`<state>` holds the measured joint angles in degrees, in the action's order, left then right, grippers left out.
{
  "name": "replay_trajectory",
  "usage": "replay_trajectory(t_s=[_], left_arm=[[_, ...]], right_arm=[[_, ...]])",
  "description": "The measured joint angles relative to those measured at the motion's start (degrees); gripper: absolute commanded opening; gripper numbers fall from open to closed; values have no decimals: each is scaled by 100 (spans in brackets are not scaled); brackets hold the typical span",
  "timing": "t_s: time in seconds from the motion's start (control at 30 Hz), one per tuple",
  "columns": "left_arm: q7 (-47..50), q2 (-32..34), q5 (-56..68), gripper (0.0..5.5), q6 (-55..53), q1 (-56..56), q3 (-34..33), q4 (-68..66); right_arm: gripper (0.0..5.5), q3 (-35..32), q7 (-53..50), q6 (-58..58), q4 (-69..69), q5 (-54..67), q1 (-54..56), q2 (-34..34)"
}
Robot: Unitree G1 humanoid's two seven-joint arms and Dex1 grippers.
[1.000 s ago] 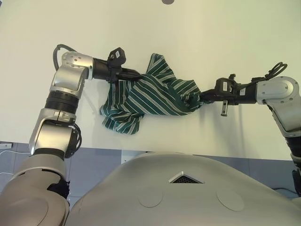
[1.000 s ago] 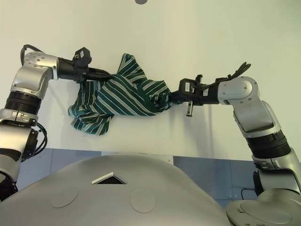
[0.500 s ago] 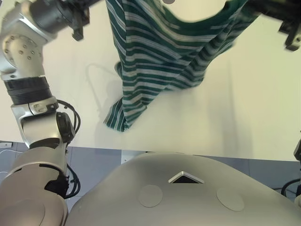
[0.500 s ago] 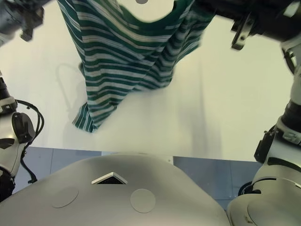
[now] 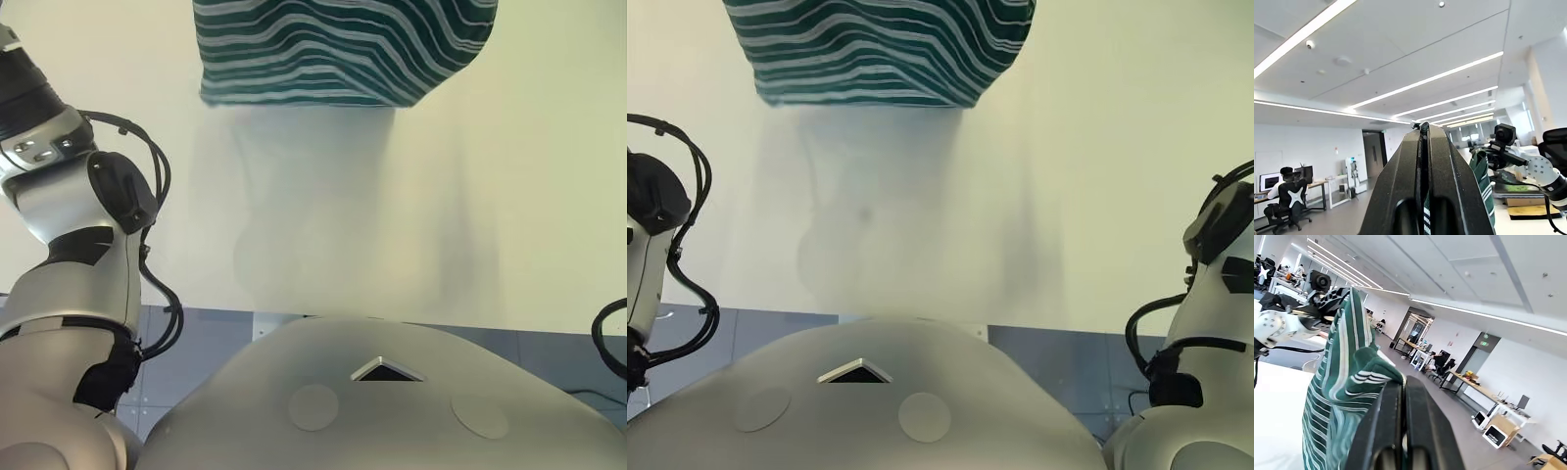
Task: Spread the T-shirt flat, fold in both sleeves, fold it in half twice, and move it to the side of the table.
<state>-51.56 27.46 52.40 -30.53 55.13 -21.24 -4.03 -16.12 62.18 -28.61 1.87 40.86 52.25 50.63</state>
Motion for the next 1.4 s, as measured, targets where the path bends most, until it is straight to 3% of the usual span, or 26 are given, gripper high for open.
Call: replay_trajectory(t_s=[0.27, 0.37, 0.47, 0.57, 0.67, 0.73, 0.83, 0.87, 1.0, 1.1, 1.17, 1.23, 1.3, 1.4], left_arm=[[977, 361, 217, 1, -260, 98, -140, 1146], [1148, 399, 177, 1, -365, -695, -57, 1556], [878, 316, -147, 1, -320, -1951, 365, 1540], [583, 327, -520, 1, -120, -2309, 597, 1105], [196, 254, -1688, 1, 412, -2177, 1616, -453], [140, 45, -2369, 1, 806, -1809, 2120, -1773], [609, -328, -3265, 1, 1615, -908, 2578, -3966], [917, -431, -3520, 0, 1895, -609, 2650, -4569], [2432, -665, -4402, 85, 3037, 349, 2780, -6440], [3223, -667, -5272, 138, 3595, 661, 3045, -7129], [3529, -523, -5783, 171, 3880, 659, 3265, -7253], [3397, -248, -6047, 201, 4394, 568, 3392, -7215], [2289, -116, -5830, 241, 5166, 147, 3224, -6911], [795, -83, -5294, 298, 5543, -794, 3178, -5897]], right_arm=[[0, -424, 256, -518, -546, 667, 431, 744], [0, -220, 247, -436, -726, 384, 7, 775], [0, 320, 451, -275, -687, -60, -882, 641], [0, 1033, 638, 29, -203, -646, -1184, 416], [0, 2419, 848, 1068, 1360, -2258, -1126, -25], [0, 2953, 743, 1591, 2542, -2974, -730, -483], [0, 3639, -352, 2366, 4457, -4068, 116, -1390], [29, 3867, -968, 2597, 5012, -4478, 390, -1677], [106, 5057, -4296, 3474, 6783, -6437, 1383, -2699], [163, 5365, -6053, 4092, 7391, -7233, 1744, -2996], [187, 5022, -6384, 4415, 7434, -7121, 1763, -2952], [187, 4504, -5944, 4987, 7369, -6585, 1543, -2764], [187, 3888, -4444, 5761, 6893, -5636, 761, -2535], [187, 3564, -2663, 5607, 5233, -4287, -747, -2087]])
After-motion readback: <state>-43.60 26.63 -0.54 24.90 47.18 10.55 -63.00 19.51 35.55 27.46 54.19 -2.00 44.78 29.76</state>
